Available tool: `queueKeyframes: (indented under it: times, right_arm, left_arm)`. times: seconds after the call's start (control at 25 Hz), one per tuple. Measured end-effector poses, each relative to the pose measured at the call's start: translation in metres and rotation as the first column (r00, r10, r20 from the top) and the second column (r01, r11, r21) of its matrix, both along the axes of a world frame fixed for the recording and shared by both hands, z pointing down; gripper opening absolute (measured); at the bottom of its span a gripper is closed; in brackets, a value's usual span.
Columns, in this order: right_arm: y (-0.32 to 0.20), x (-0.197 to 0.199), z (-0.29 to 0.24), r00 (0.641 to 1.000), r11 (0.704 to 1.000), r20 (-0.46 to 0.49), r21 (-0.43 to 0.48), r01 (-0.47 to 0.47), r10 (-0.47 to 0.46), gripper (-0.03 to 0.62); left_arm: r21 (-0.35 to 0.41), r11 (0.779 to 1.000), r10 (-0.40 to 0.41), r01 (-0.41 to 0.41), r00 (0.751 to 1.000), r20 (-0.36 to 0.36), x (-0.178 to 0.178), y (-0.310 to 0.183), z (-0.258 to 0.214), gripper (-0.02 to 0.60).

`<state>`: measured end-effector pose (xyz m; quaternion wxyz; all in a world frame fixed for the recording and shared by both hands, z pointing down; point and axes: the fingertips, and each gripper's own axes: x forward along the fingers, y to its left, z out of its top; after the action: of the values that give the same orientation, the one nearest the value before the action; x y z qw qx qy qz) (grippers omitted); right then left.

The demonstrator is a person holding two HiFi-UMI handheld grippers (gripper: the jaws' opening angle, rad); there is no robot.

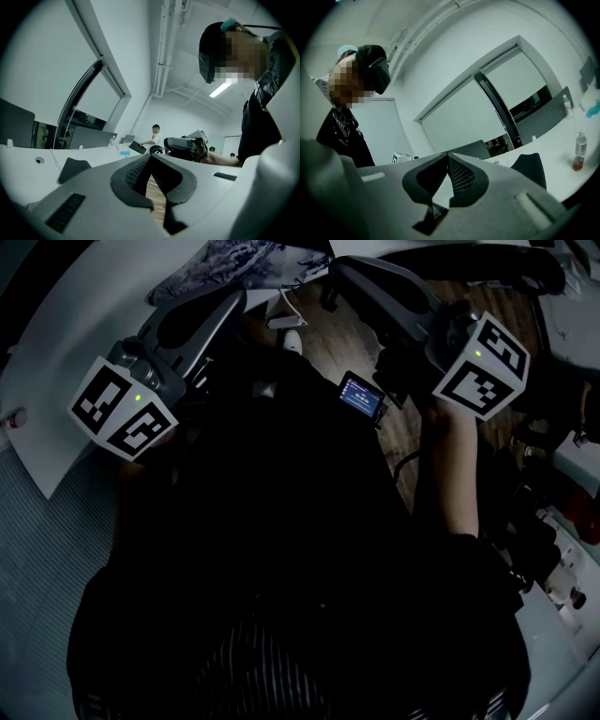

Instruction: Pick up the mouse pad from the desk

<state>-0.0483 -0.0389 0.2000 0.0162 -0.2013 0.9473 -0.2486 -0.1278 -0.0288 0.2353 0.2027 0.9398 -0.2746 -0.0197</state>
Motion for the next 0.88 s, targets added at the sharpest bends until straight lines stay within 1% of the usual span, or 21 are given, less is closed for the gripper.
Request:
queueKeyframes:
  times: [0.16, 0.36, 0.68, 0.88]
  right_arm:
    - [-0.024, -0.004, -0.005, 0.999, 1.000, 0.010, 0.002, 0.031, -0.031, 0.005]
    - [-0.061, -0.001, 0.012, 0.998, 0.998, 0.017, 0.000, 0.063, -0.063, 0.005]
    - [-0.110, 0.024, -0.002, 0.996, 0.996, 0.039, 0.003, 0.084, -0.084, 0.005]
    - [-0.148, 0.047, 0.007, 0.993, 0.995, 0.066, -0.017, 0.099, -0.098, 0.005]
  left_arm:
    - [-0.002, 1.000, -0.029, 0.029, 1.000, 0.004, -0.001, -0.019, -0.005, 0.008]
    - [-0.006, 0.998, -0.060, 0.060, 0.998, 0.015, 0.000, -0.058, 0.011, 0.008]
    - [0.005, 0.998, -0.064, 0.064, 0.998, 0.021, 0.031, -0.104, -0.012, 0.006]
    - [-0.024, 0.996, -0.090, 0.091, 0.995, 0.035, 0.050, -0.137, -0.006, 0.006]
